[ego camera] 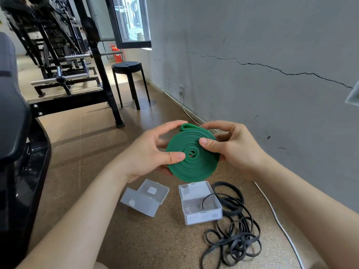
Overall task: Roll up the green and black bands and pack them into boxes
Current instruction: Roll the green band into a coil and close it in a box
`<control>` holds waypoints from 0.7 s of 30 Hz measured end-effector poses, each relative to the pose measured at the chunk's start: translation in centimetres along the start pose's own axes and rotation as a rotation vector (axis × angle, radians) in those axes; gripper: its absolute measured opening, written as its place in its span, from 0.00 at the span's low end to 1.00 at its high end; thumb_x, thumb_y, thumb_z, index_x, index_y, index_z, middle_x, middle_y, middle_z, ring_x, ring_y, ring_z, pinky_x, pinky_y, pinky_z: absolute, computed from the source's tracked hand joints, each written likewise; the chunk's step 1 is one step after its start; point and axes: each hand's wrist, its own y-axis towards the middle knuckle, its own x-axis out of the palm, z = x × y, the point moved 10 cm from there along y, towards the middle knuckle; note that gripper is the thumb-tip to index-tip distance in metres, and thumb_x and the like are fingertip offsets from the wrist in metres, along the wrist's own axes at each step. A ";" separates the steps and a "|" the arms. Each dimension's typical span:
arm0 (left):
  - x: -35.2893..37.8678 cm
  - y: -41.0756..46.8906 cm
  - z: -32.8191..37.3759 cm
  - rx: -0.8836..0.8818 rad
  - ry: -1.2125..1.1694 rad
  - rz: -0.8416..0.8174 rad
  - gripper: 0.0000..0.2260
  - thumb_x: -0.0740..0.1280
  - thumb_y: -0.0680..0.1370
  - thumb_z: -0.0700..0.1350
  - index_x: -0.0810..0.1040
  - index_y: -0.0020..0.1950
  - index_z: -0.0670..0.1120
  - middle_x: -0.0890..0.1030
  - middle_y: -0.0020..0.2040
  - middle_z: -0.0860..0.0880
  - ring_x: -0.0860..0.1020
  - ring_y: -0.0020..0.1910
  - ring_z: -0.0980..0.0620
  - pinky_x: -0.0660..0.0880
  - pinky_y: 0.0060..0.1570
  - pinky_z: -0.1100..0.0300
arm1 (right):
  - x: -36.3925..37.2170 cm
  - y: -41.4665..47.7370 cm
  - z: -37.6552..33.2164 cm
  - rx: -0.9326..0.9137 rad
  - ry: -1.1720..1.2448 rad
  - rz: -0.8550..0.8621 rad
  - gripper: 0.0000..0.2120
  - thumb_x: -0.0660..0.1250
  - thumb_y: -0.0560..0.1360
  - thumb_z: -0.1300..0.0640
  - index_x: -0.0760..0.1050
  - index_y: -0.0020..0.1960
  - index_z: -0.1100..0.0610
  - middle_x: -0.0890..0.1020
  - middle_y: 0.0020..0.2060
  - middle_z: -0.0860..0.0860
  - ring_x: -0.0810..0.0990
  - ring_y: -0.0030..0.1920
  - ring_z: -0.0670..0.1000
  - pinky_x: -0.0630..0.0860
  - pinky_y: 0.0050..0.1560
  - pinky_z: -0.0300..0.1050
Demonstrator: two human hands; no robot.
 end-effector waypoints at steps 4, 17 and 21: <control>-0.4 0.2 -0.5 -0.010 0.083 0.077 0.26 0.72 0.72 0.32 0.76 0.59 0.61 0.85 0.47 0.44 0.85 0.42 0.43 0.82 0.36 0.47 | 0.9 -0.2 -1.2 -0.099 -0.473 -0.026 0.11 0.72 0.73 0.50 0.75 0.53 0.48 0.82 0.47 0.51 0.80 0.43 0.49 0.77 0.37 0.44; -2.2 0.3 -2.2 -0.102 0.107 0.249 0.26 0.74 0.71 0.34 0.76 0.61 0.58 0.85 0.40 0.45 0.84 0.39 0.44 0.81 0.32 0.49 | 7.7 -1.2 -1.7 -0.287 -1.208 -0.040 0.52 0.78 0.58 0.37 0.55 0.71 0.54 0.65 0.61 0.51 0.77 0.53 0.56 0.80 0.44 0.52; -2.8 -0.1 -3.2 -0.170 0.097 0.196 0.26 0.73 0.72 0.34 0.74 0.64 0.55 0.85 0.45 0.42 0.85 0.39 0.43 0.82 0.34 0.45 | 8.8 0.1 -0.3 -0.244 -1.102 -0.066 0.47 0.77 0.56 0.41 0.56 0.66 0.50 0.65 0.56 0.50 0.77 0.49 0.58 0.79 0.44 0.56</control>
